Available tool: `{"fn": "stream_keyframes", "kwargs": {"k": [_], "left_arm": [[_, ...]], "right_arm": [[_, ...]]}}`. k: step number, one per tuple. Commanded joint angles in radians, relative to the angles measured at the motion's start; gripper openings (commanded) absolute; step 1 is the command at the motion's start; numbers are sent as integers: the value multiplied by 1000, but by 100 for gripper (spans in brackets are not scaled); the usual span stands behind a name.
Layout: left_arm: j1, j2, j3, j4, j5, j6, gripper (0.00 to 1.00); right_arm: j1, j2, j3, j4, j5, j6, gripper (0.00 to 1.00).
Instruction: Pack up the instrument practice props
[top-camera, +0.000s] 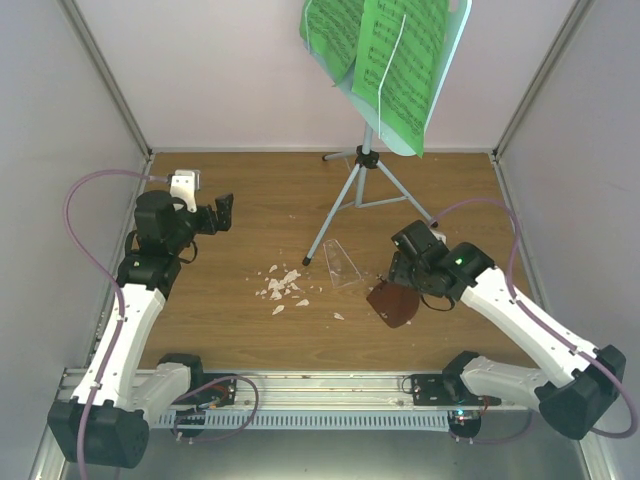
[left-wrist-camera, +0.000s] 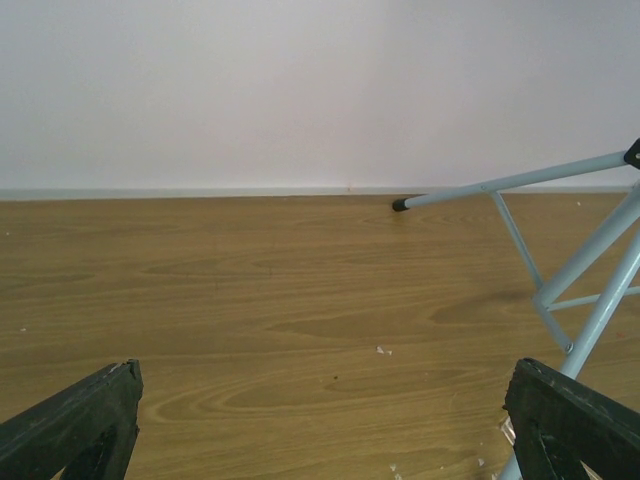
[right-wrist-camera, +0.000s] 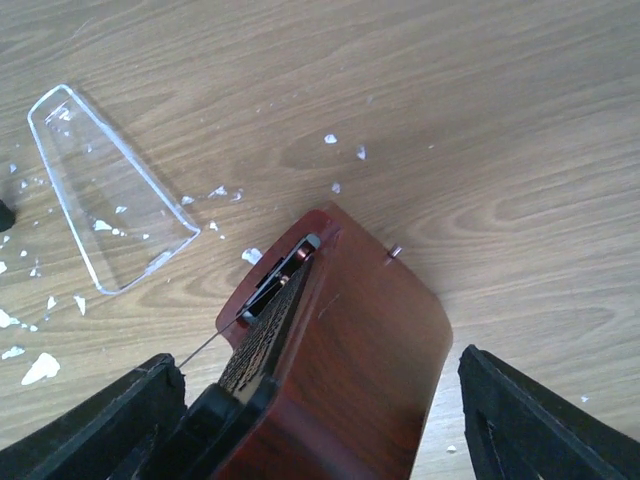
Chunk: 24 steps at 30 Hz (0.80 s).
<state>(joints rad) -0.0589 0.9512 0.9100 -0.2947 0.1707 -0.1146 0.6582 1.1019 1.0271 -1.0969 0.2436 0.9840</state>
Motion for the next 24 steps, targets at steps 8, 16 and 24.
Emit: {"fn": "stream_keyframes", "kwargs": {"k": [8,16,24], "left_arm": [[-12,-1,-13,56,-5,8,99],[-13,-1,-14,54,-5,9,99],[-16,0,-15,56,-4,10,99]], "right_arm": [[10,0,48,-60,99,-32,63],[31,-24,40,17,57,-150,52],[83,-49,27,150,-41,-425,46]]}}
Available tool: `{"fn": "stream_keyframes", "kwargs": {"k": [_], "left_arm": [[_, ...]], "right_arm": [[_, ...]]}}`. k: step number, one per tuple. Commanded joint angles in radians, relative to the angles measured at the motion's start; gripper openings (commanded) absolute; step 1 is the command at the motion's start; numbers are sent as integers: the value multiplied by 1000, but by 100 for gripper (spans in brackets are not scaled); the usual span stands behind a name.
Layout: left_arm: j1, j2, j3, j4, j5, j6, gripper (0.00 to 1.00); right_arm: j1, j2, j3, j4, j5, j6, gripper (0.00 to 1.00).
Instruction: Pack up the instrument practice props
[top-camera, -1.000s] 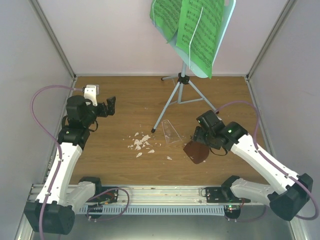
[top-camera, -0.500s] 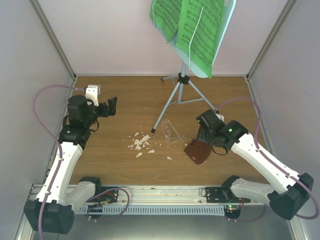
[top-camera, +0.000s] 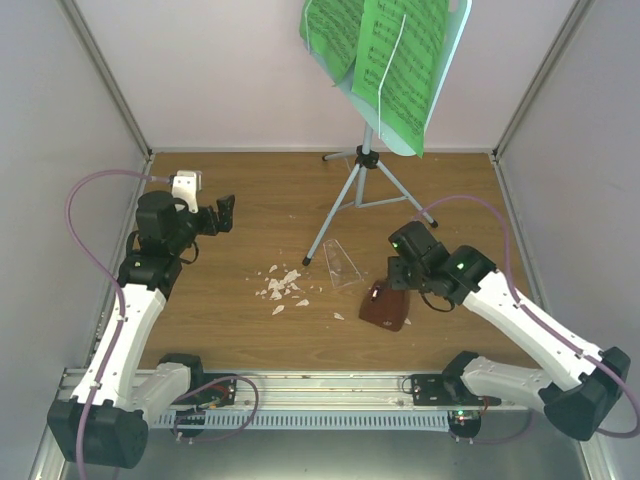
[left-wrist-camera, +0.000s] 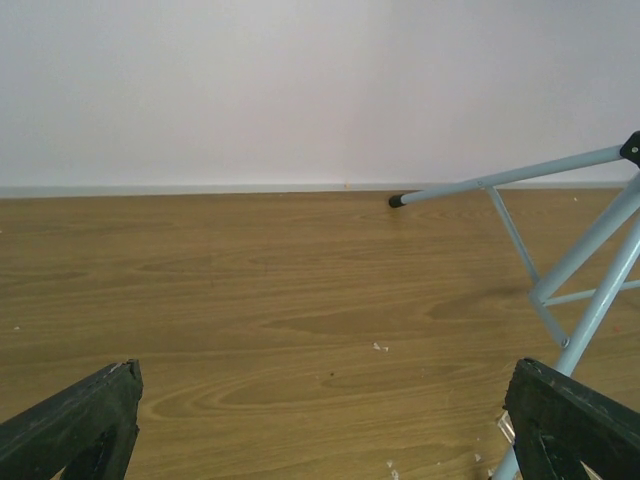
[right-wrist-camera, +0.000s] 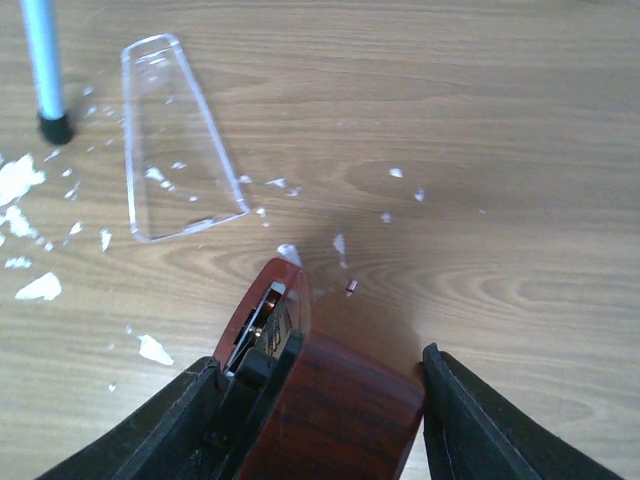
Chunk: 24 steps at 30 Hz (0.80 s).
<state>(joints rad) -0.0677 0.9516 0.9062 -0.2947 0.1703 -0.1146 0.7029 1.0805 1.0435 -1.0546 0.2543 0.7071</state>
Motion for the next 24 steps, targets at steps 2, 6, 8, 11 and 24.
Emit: {"fn": "stream_keyframes", "kwargs": {"k": [2,6,8,11,24], "left_arm": [[-9,0,-11,56,-2,9,99],[-10,3,-12,56,2,9,99],[-12,6,-12,58,4,9,99],[-15,6,-12,57,8,9,99],[-30,6,-18,66,14,17,99]], "right_arm": [[79,-23,20,111,-51,-195,45],[171,7,21,108,-37,-261,45],[209,23,22,120,-38,-271,44],[277,19,17,182,-33,-275,44],[368,95,-12,593,-210,-499,44]]}}
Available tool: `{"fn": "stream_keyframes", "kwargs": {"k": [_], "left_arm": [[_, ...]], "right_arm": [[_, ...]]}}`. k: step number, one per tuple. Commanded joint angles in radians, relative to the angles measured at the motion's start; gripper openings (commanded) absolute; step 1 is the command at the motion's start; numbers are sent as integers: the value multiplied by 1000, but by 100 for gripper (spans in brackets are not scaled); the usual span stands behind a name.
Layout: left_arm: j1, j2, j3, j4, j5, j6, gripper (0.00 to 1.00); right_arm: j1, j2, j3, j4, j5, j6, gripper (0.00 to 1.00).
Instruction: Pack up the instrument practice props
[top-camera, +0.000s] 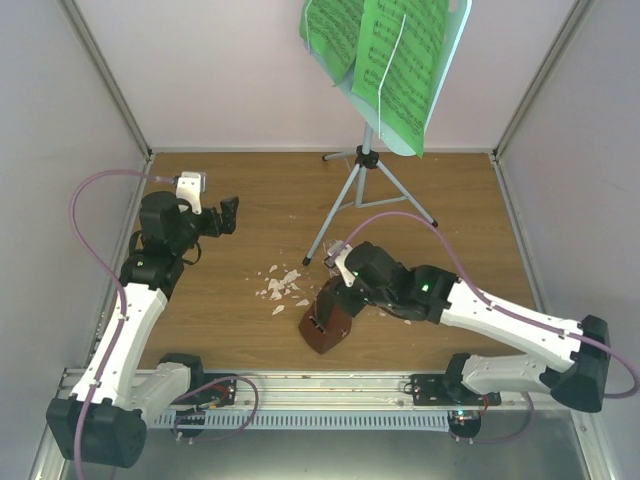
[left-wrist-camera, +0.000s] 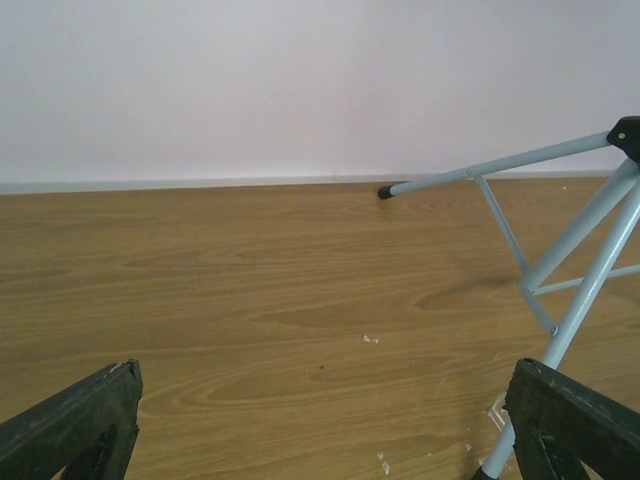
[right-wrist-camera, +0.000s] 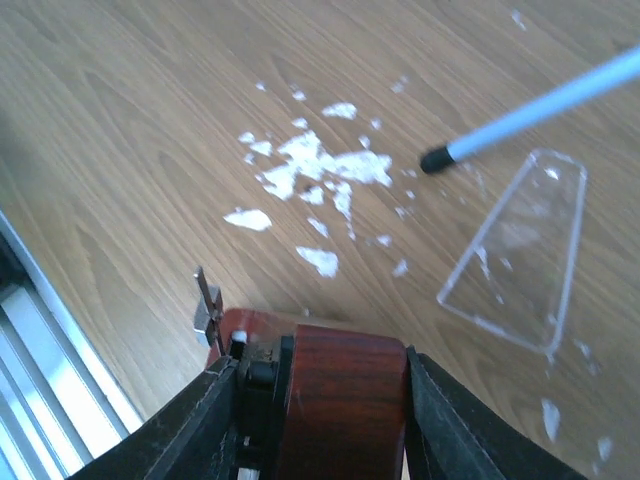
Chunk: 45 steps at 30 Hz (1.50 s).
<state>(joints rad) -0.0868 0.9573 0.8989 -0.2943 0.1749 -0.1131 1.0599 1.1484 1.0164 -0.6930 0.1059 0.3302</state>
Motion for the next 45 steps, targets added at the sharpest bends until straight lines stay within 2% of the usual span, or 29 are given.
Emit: {"fn": "stream_keyframes", "kwargs": {"k": [1,9,16,18,23,26,28,32,38,45], "left_arm": [[-13,1,-12,67,11,18,99],[-32,8,-17,77,32,22,99],[-55,25,-24,92,64,30,99],[-69,30,-27,102,86,36,99],[-112,42,-33,96,150,-41,99],[-123,28,-60,92,244,-152,99],[-123,1,-96,89,266,-218,99],[-122,-52,-155,84,262,-293,99],[-123,-19,-161,68,353,-323,99],[-122,-53,-180,43,378,-319,99]], "right_arm": [[12,39,19,253,-73,-145,44],[11,111,42,312,-102,-272,44],[11,94,18,316,-112,-257,46],[11,76,15,314,-107,-223,52],[12,23,48,226,-18,-55,79],[13,-7,46,156,-27,93,85],[34,-22,35,110,-24,185,86],[136,-8,45,5,85,332,87],[186,39,28,-33,133,371,86],[186,57,1,21,165,335,68]]}}
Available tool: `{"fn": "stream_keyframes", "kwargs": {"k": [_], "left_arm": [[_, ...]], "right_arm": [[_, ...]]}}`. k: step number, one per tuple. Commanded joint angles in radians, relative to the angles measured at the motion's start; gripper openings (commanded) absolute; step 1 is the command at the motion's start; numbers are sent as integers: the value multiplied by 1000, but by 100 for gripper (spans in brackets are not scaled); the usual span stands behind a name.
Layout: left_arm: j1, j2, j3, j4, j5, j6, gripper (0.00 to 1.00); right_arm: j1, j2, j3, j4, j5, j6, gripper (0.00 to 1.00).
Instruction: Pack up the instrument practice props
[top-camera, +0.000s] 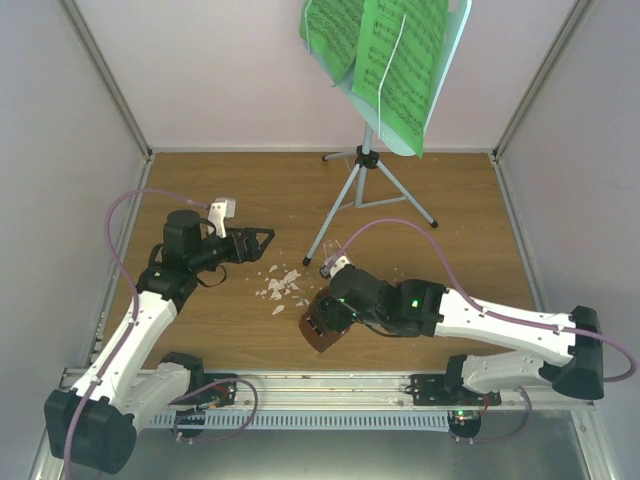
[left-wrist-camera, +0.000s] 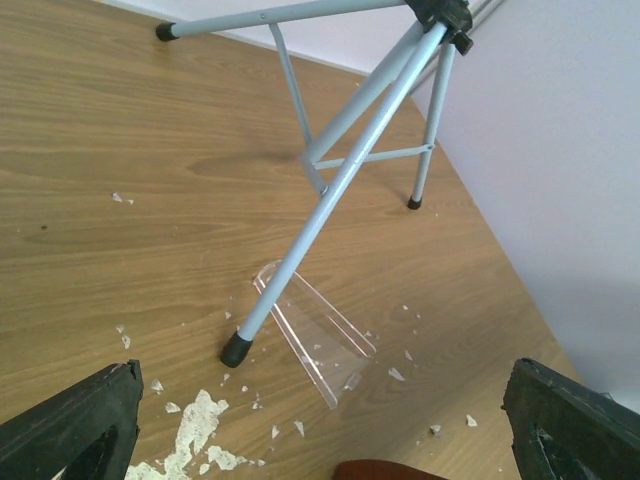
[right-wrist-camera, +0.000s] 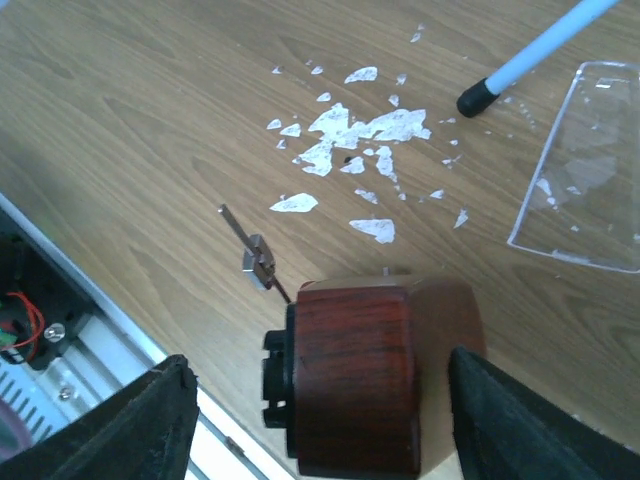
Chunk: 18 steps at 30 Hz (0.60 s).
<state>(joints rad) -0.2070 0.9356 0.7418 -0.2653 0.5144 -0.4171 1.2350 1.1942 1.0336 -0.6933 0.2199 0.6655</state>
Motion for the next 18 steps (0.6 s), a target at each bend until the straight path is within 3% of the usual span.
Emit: {"fn": "stream_keyframes", "kwargs": {"k": [1,14,18], "left_arm": [[-3,-37,-28,15,45,-16,99],[-3,-88,-67,12,147,-24,99],[-3,-93,-70,16,152,-23,99]], "right_arm": [[11,15,-18,27,57,-10,66],[-11,55,-42,116,51,-143,51],[-23,44,-57,134,57,-181,40]]}}
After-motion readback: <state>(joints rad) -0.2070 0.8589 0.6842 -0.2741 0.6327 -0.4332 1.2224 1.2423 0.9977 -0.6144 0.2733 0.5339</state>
